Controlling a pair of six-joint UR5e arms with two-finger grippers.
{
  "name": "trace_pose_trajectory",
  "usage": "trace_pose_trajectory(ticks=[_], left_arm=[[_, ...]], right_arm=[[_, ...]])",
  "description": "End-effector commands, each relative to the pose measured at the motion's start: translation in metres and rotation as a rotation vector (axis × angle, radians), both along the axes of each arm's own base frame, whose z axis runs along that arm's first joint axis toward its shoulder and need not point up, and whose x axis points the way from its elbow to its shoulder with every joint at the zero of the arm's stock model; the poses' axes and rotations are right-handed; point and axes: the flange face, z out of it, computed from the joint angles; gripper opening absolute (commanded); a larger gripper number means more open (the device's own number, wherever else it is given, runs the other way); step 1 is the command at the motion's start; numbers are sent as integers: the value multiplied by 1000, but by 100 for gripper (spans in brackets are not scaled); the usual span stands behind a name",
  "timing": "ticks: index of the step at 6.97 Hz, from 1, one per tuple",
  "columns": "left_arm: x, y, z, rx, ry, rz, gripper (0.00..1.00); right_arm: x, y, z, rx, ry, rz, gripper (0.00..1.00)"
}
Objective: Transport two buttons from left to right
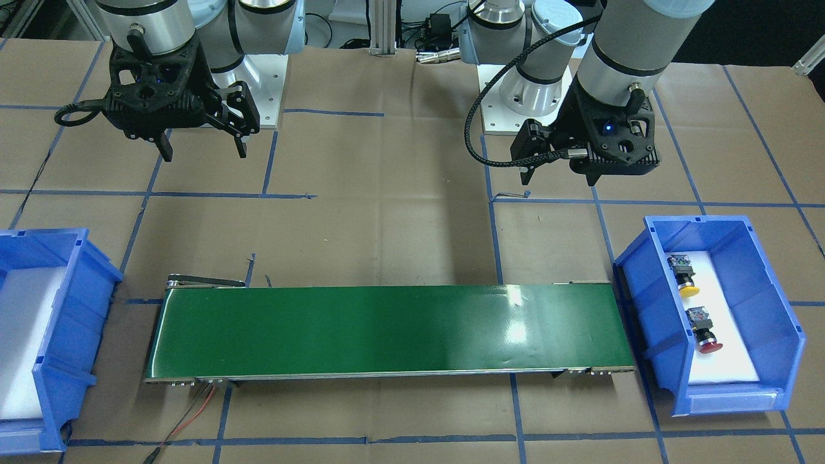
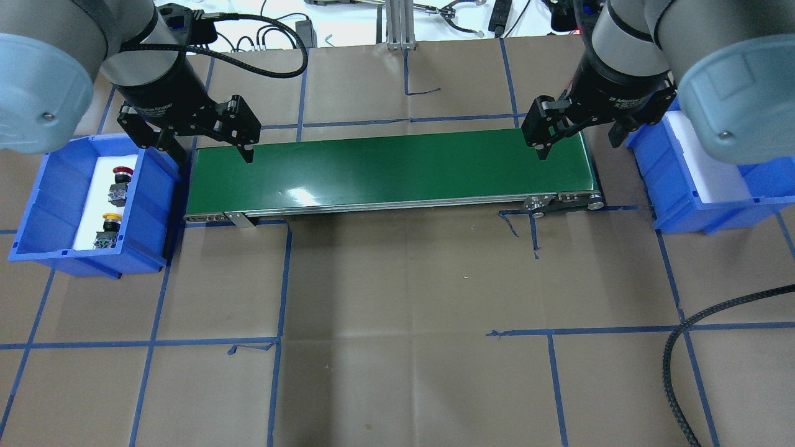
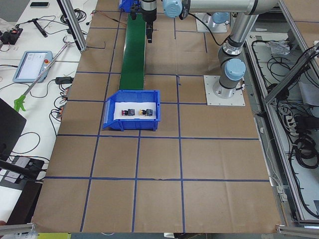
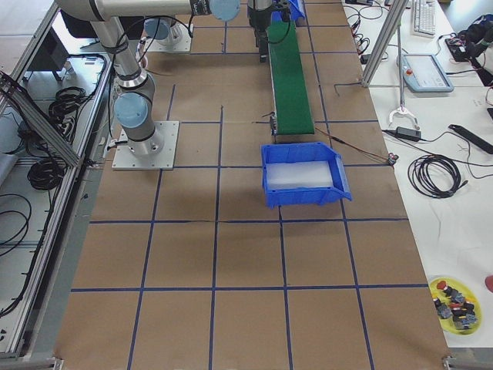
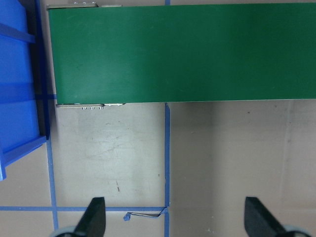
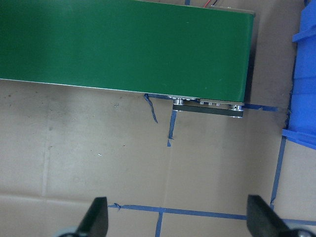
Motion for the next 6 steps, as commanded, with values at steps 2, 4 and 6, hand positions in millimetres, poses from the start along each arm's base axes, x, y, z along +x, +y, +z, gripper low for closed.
trace_pose_trajectory(ticks=[2, 4, 6], left_arm=[[91, -15, -3, 8, 13, 11, 100], [169, -19, -13, 28, 18, -34, 100], [261, -20, -24, 29, 31, -39, 100]], right_arm=[[0, 0, 0, 0, 3, 0, 100], [0, -2, -2, 4, 2, -1, 100], [-1, -2, 2, -7, 7, -1, 100]])
